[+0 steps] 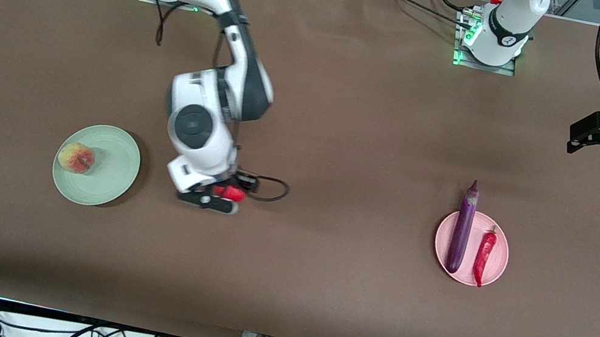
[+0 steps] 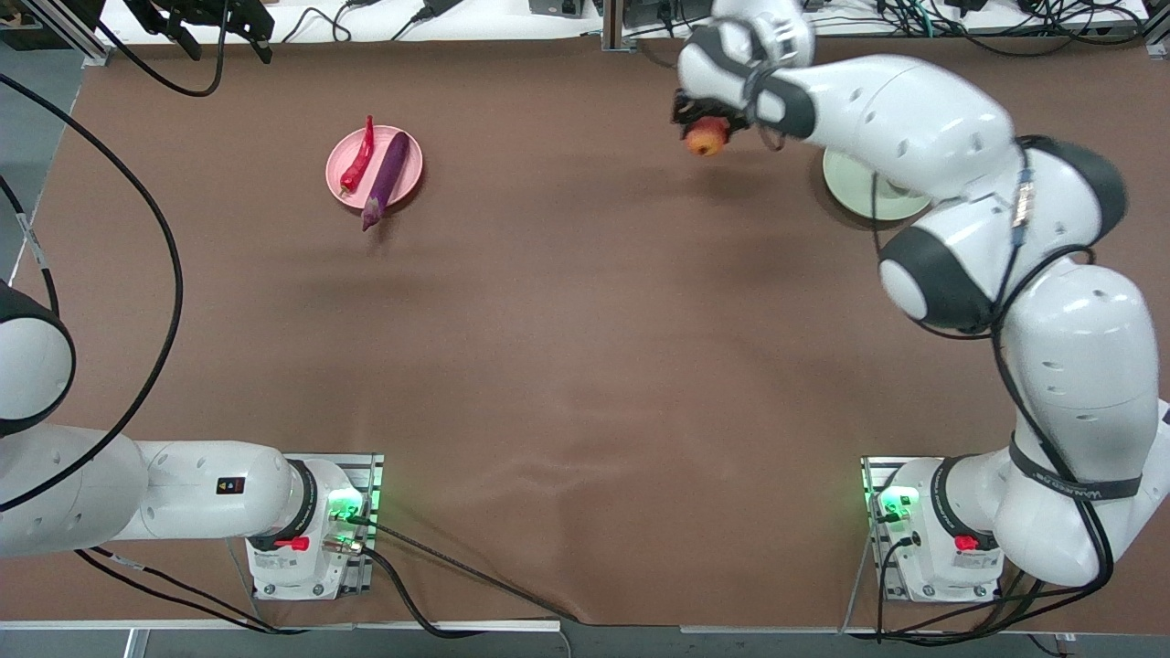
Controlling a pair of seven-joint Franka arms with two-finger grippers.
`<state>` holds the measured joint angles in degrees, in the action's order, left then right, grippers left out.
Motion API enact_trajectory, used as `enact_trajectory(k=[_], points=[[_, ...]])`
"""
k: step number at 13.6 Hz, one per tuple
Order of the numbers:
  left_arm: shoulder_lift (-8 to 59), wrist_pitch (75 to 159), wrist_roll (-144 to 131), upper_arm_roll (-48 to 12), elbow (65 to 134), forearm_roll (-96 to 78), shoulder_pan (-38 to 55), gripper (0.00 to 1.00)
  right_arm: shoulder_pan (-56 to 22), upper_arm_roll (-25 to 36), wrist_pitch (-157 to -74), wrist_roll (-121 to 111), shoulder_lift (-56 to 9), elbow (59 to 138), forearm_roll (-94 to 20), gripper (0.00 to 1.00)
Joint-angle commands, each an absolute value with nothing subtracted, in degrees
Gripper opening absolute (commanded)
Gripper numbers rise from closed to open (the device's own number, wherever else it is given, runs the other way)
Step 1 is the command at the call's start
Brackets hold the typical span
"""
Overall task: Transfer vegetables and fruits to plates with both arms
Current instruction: 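Carry the red apple with the right gripper onto the green plate, then open the right gripper and lift it away from the apple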
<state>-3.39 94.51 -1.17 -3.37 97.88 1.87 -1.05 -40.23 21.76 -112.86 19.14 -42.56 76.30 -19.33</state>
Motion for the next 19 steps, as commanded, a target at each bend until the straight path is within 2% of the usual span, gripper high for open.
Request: enact_trajectory(k=[1, 3, 6, 13, 14, 15, 17, 19], points=[[-3.7, 94.0, -1.0, -3.3, 97.9, 0.5, -1.0, 1.0, -34.5, 26.3, -101.9, 5.6, -40.3, 77.5, -19.5, 0.26], [-3.7, 94.0, -1.3, -3.3, 97.8, 0.6, -0.9, 1.0, -31.3, 29.1, -100.4, -1.7, -40.6, 78.8, -19.4, 0.26], [-3.7, 93.6, -1.0, -3.3, 97.8, 0.5, -1.0, 1.0, -25.8, 29.0, -100.8, -3.2, -42.0, 80.6, -19.3, 0.26], [-3.3, 93.5, -1.0, -3.2, 97.2, 0.5, -1.0, 1.0, -24.7, 28.8, -105.9, -3.3, -46.1, 84.6, -20.0, 0.29], [-3.3, 93.5, -1.1, -3.3, 97.2, 0.5, -1.0, 1.0, -24.6, 28.8, -105.8, -3.3, -46.0, 84.6, -20.0, 0.48], [-3.3, 93.5, -1.1, -3.3, 97.2, 0.5, -0.9, 1.0, -24.7, 28.8, -105.6, -3.3, -45.8, 84.3, -20.0, 0.99], [-3.3, 93.6, -1.1, -3.3, 97.2, 0.5, -1.0, 1.0, -24.8, 29.9, -103.6, -4.0, -42.8, 83.4, -19.3, 1.0], [-3.3, 93.5, -1.1, -3.3, 97.2, 0.5, -0.9, 1.0, -24.9, 32.6, -97.0, -5.8, -39.7, 80.6, -19.3, 1.0]])
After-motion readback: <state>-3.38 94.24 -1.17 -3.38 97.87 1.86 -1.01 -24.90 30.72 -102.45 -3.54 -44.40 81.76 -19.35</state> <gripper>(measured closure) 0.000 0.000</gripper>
